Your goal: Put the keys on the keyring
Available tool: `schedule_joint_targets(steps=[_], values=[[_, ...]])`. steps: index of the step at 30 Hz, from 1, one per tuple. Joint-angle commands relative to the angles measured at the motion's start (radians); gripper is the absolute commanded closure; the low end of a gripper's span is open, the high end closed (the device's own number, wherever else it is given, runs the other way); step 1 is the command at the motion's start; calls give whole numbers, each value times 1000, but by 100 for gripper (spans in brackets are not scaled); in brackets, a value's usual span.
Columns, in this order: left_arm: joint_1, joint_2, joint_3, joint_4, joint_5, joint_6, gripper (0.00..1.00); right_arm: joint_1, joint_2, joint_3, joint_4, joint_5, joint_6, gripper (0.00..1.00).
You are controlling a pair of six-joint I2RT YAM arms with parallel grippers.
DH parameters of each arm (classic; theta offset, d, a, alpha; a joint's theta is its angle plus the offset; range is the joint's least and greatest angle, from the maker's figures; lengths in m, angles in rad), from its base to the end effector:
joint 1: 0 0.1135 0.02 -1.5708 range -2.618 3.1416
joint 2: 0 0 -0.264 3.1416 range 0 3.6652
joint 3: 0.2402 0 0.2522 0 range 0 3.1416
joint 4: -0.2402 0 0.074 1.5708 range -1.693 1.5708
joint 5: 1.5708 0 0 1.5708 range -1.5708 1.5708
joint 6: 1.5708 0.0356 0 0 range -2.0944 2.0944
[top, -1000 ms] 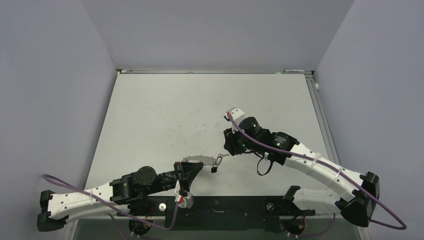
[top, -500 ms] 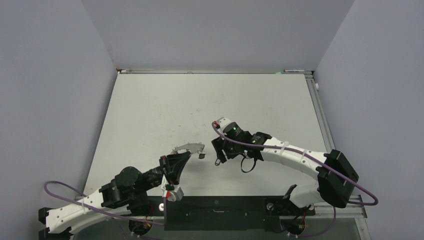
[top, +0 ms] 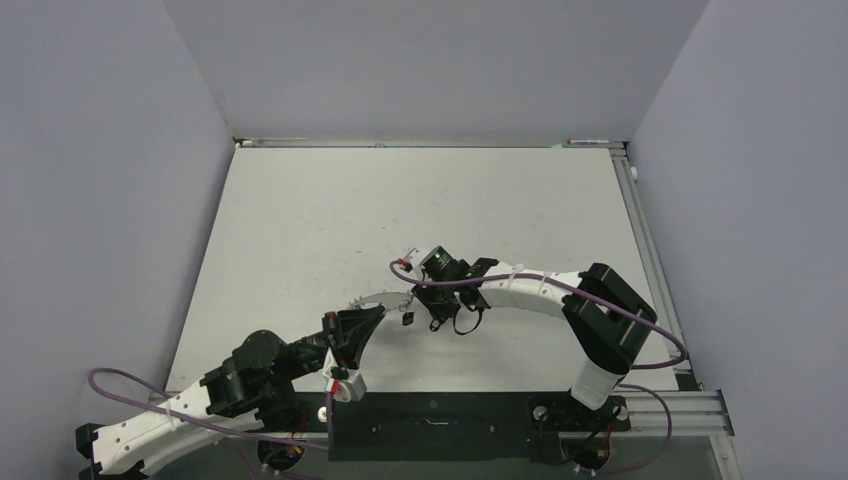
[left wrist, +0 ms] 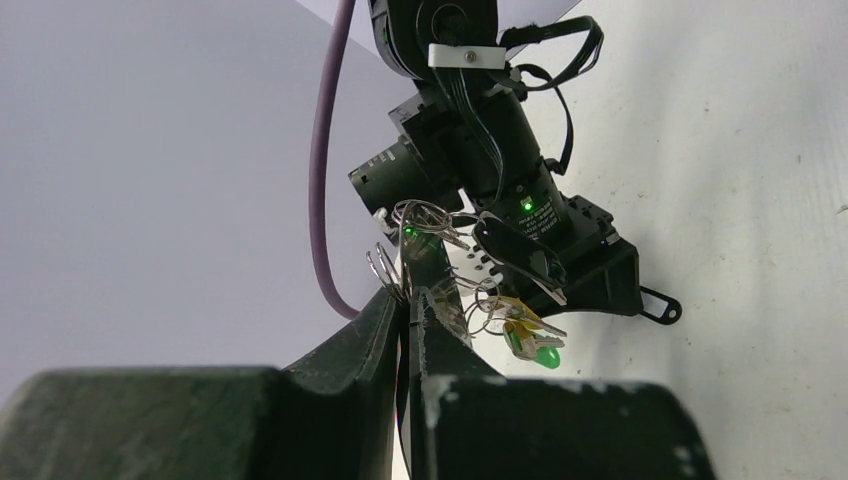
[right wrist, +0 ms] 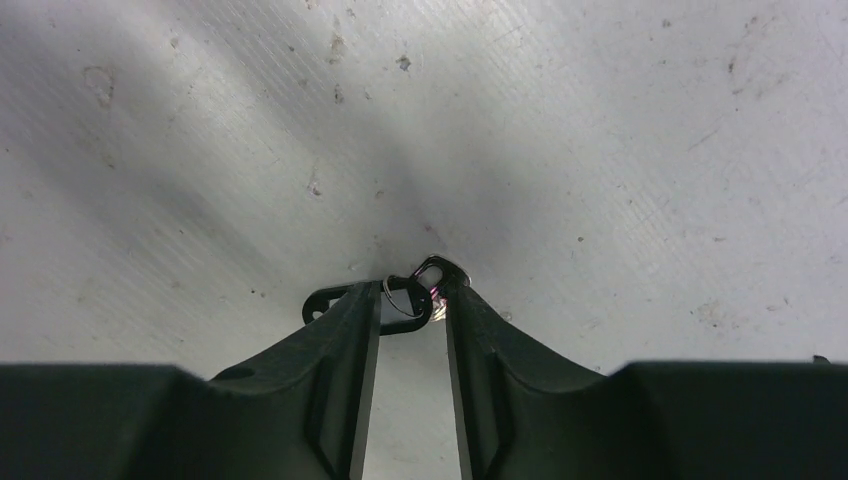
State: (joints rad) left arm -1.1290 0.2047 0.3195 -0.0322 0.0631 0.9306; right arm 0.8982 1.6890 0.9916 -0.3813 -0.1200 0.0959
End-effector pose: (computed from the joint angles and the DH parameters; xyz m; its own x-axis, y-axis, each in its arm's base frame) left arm 0.0438 -0.0978 0.2639 0.7662 0.2521 -0.5911 0.5267 0.2808 0.8024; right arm 0.2017 0.2601 0.1680 -0.6243 -0.6312 -0.4602 -0.7555 0.6377 0.1503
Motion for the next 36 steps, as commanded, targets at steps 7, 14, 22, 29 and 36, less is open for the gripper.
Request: schedule_joint_targets(steps=[7,14,22,29,36], values=[[20,22,13,112,62,-24,100,5,22,29,37,30,-33,95],[29,37,15,115,78,-31,100,7,-61,11,40,70,-5,95],[32,70,30,99,78,-32,100,14,-304,-26,23,91,30,95],[33,101,50,71,70,-16,100,33,-509,-17,-45,44,37,95],[34,105,67,63,85,-19,100,36,-625,20,-121,-73,41,95]])
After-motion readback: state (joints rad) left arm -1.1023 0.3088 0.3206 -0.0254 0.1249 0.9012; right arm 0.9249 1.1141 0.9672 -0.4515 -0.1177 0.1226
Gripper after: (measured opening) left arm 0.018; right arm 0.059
